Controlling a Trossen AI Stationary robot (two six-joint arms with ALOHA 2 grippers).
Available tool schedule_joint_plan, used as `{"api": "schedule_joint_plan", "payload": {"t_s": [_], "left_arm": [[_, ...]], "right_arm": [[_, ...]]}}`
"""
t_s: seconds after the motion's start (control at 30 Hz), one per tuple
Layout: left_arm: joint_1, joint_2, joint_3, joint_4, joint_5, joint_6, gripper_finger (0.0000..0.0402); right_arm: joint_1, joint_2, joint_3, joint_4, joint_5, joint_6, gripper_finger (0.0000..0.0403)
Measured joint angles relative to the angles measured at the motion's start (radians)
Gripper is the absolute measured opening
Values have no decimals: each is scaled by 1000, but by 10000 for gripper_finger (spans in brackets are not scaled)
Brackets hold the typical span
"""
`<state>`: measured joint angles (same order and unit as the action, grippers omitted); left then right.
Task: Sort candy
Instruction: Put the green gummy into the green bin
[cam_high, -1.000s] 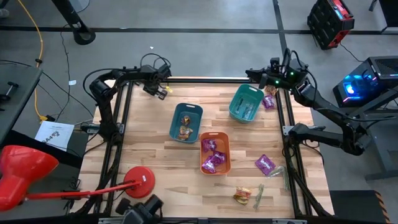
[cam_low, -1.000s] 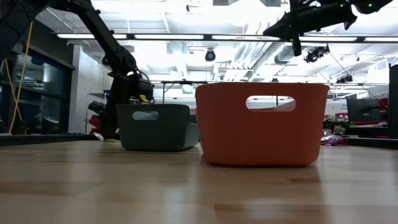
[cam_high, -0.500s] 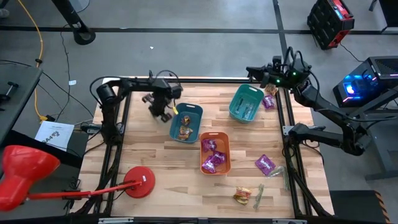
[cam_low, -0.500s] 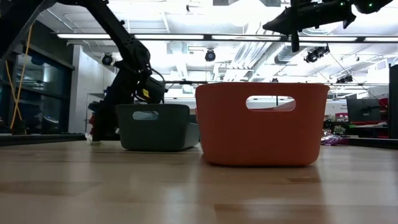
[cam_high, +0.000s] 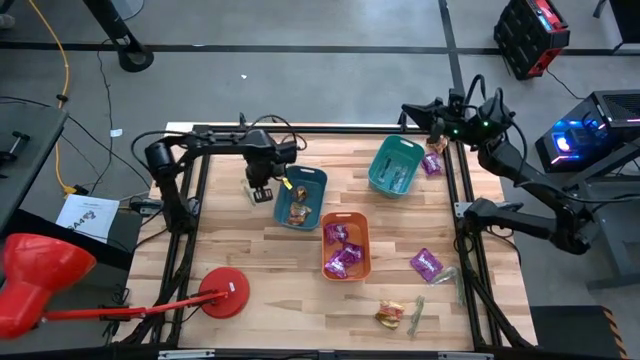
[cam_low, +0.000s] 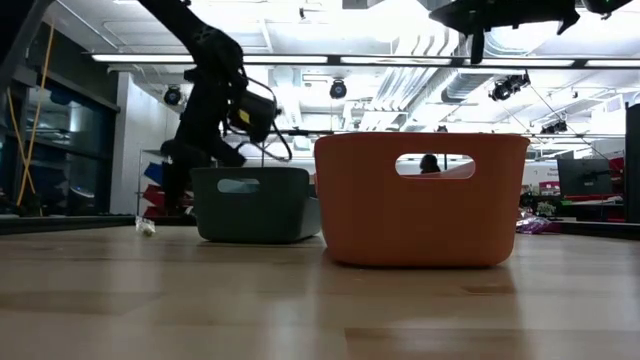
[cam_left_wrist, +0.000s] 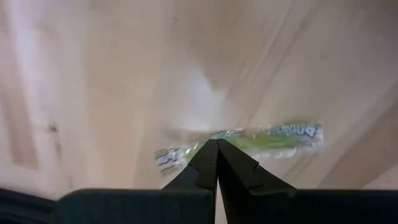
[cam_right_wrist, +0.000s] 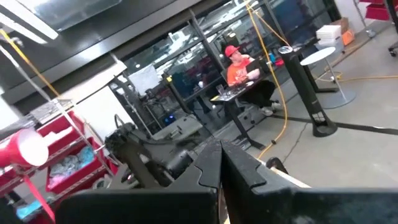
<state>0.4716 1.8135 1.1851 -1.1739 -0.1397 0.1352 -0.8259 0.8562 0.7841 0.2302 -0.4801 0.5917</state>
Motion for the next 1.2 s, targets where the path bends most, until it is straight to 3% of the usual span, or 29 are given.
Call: {"api": "schedule_joint_plan", "payload": {"t_s": [0.3,0.47,0.67,0.9,1.03,1.2], "left_arm": [[6,-283,-36,-3,50,49,1],[-38,-371,-101,-29,58,34,27],[-146,-352,-151,-5,39,228,110],[-197,-287,-291,194,-68,359,202],[-198,-236,-345,298,-159,397,224],[-181,-176,-386,365,-157,440,225]], "right_arm": [[82,-2,0,-8,0,-100,0],[144,-1,0,-8,-41,-172,0],[240,-1,0,0,-52,-243,0],[358,-1,0,82,-40,-191,0],[438,0,0,128,103,-217,0],[506,2,0,133,272,-261,0]]}}
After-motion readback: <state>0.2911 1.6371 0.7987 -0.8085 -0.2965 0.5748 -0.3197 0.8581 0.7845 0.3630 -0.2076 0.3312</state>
